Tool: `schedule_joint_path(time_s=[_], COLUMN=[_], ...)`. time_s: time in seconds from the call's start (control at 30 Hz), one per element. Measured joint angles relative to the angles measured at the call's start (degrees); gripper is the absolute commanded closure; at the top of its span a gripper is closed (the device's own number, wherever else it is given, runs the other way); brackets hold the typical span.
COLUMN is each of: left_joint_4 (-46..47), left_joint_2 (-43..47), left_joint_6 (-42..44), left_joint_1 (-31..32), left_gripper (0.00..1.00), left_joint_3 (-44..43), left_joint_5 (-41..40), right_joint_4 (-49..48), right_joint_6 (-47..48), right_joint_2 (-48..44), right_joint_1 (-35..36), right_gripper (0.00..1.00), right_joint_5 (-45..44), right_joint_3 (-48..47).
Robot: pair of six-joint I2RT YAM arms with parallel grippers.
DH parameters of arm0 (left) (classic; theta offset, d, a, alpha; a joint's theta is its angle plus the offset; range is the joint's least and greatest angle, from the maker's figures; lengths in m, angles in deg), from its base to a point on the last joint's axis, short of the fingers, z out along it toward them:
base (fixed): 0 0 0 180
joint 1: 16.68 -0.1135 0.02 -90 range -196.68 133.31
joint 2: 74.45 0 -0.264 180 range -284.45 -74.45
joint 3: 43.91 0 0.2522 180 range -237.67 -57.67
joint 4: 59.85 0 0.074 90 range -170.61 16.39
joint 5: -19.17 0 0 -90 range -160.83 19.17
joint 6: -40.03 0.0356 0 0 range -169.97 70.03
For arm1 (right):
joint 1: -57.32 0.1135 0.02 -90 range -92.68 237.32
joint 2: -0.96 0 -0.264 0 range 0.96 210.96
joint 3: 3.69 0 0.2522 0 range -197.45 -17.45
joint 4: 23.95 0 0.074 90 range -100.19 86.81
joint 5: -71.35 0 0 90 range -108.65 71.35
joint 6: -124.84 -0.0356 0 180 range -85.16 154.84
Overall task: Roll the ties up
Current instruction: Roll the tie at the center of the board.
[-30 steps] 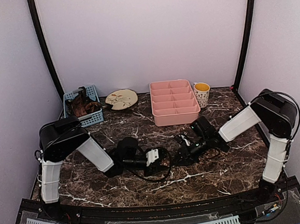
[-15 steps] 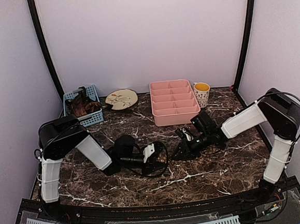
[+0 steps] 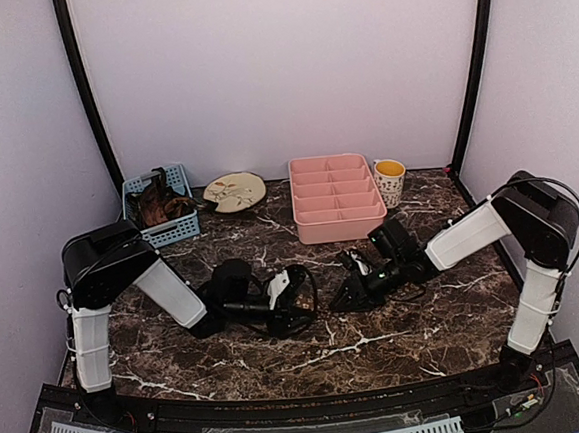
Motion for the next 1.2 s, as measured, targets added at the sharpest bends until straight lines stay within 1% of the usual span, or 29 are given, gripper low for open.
schedule_joint_path(time_s=[0.13,0.33,0.47,0.6,0.77,0.87,1.2], left_joint_4=[-5.27,-11.96,-14.95,-16.5,-17.44,-17.53,-17.81], left_joint_2=[0.52,0.92,0.98,1.29,1.49,1.51,1.51], left_joint_6=[3.17,7.39,9.46,10.8,11.39,11.63,11.76], left_joint_1=[-0.07,-0.02,0.39,0.68,0.79,0.79,0.79], left_gripper=[0.72,0.72,0.72,0.71,0.71,0.71,0.71], left_joint_3=[-0.46,-3.74,-5.05,-5.55,-5.81,-5.84,-5.92], left_joint_5=[-1.81,-3.61,-5.03,-5.92,-6.23,-6.23,-6.21], right_joint_4=[-0.5,0.42,0.83,0.68,1.73,3.28,9.14], right_joint_6=[-0.2,-1.68,-2.99,-3.87,-3.58,-2.86,0.92], right_joint_2=[-0.13,-3.72,-4.37,-3.06,0.24,1.84,3.02], right_joint_1=[0.02,0.63,1.22,2.23,4.5,5.07,5.51], right_gripper=[0.73,0.64,0.62,0.62,0.65,0.65,0.62], right_joint_5=[0.55,-0.94,-0.57,0.13,0.26,0.2,-1.55], right_joint_3=[0.44,1.77,-1.03,-5.05,-9.27,-10.73,-13.94])
